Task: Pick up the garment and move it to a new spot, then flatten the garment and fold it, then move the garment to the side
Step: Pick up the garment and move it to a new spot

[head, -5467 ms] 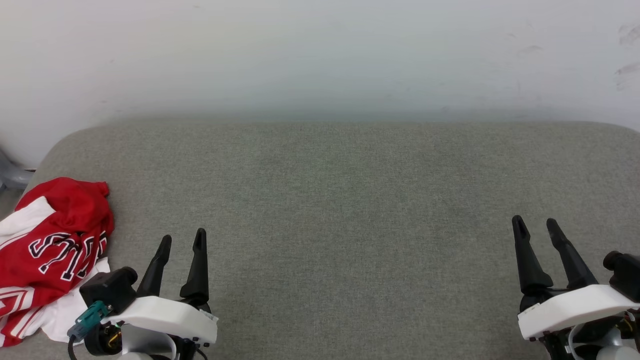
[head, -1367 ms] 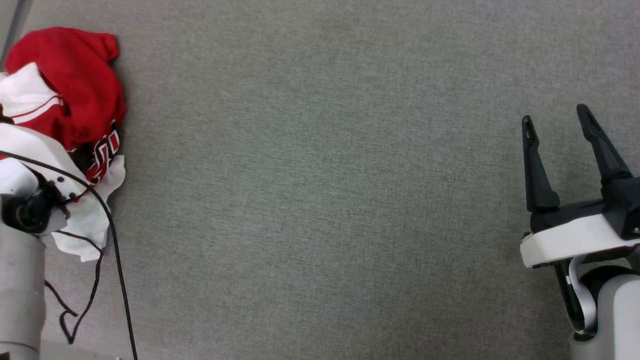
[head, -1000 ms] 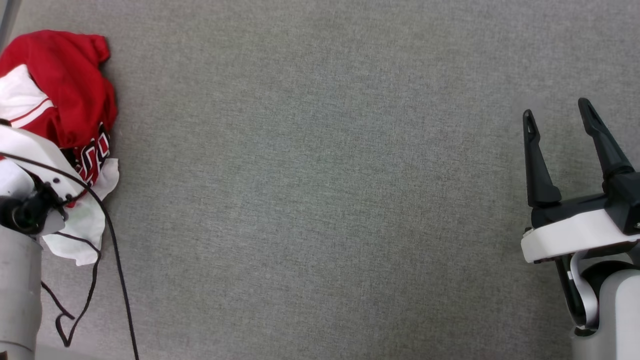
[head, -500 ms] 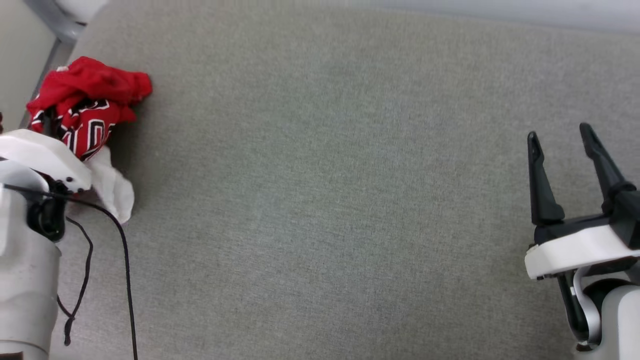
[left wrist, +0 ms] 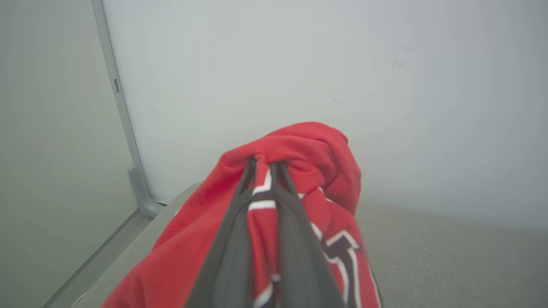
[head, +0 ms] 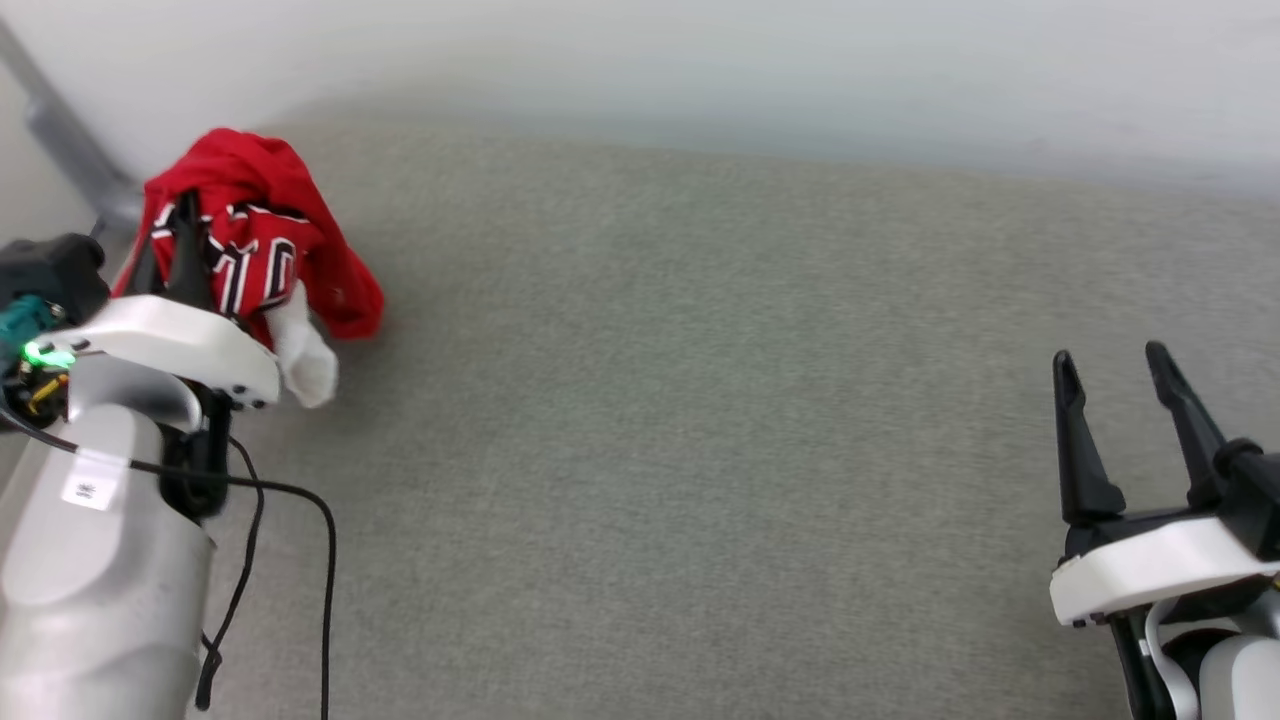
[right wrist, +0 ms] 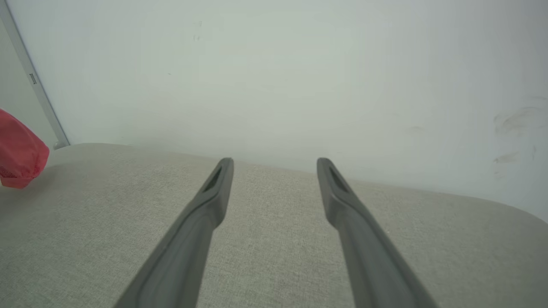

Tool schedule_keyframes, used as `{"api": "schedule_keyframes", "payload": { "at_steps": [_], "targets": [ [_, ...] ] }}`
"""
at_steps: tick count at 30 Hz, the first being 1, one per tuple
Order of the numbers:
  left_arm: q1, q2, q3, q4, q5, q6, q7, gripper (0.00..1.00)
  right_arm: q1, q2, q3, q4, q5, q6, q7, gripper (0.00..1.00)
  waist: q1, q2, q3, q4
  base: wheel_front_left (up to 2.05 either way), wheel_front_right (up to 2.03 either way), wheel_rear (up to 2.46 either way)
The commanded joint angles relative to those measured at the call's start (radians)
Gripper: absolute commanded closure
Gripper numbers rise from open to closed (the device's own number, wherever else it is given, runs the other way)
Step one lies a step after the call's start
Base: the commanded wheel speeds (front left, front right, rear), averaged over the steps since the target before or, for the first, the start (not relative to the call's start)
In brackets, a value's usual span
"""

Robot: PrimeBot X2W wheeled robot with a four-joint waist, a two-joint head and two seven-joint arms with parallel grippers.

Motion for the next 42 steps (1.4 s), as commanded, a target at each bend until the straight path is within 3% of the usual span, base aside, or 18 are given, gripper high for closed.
{"api": "schedule_keyframes", "payload": {
  "at_steps": [1,12,16,24,32,33,34,35,42],
  "targets": [
    [0.037,-0.008,-0.009,-0.039,0.005,0.007,0.007,1.0,0.02,0.001,0.001,0.01,0.012,-0.001,-0.008,0.0,0.0002,0.0,-0.043,-0.05,0.0,0.0,0.0],
    [0.221,-0.107,-0.154,-0.377,0.032,0.02,0.116,1.0,0.063,0.001,-0.008,0.022,0.029,-0.001,-0.009,0.0,0.0002,0.0,-0.081,-0.215,0.0,0.0,0.0],
    [0.258,-0.164,-0.254,-0.447,0.042,-0.009,0.165,1.0,0.064,0.001,-0.021,0.009,0.025,-0.001,-0.002,0.0,0.0002,0.0,-0.062,-0.256,0.0,0.0,0.0],
    [0.33,-0.235,-0.473,-0.444,0.068,-0.061,0.253,1.0,0.044,0.001,-0.017,-0.004,0.042,-0.001,-0.011,0.0,0.0002,0.0,0.011,-0.303,0.0,0.0,0.0],
    [0.371,-0.22,-0.59,-0.369,0.074,-0.077,0.292,1.0,0.021,0.001,-0.015,0.003,0.048,-0.001,-0.025,0.0,0.0002,0.0,0.063,-0.303,0.0,0.0,0.0],
    [0.37,-0.219,-0.602,-0.361,0.075,-0.079,0.292,0.83,0.02,0.001,-0.013,0.005,0.047,-0.001,-0.026,0.0,0.0002,0.0,0.064,-0.3,0.0,0.0,0.0],
    [0.365,-0.215,-0.612,-0.358,0.079,-0.08,0.283,0.51,0.019,0.001,-0.012,0.007,0.046,-0.001,-0.027,0.0,0.0002,0.0,0.064,-0.297,0.0,0.0,0.0],
    [0.362,-0.215,-0.62,-0.352,0.079,-0.081,0.277,0.0,0.017,0.001,-0.013,0.009,0.044,-0.001,-0.028,0.0,0.0002,0.0,0.062,-0.293,0.0,0.0,0.0],
    [0.349,-0.231,-0.619,-0.39,0.107,-0.058,0.116,0.0,0.042,0.001,-0.01,0.023,0.024,-0.001,-0.01,0.0,0.0002,0.0,-0.019,-0.242,0.0,0.0,0.0]
  ]
}}
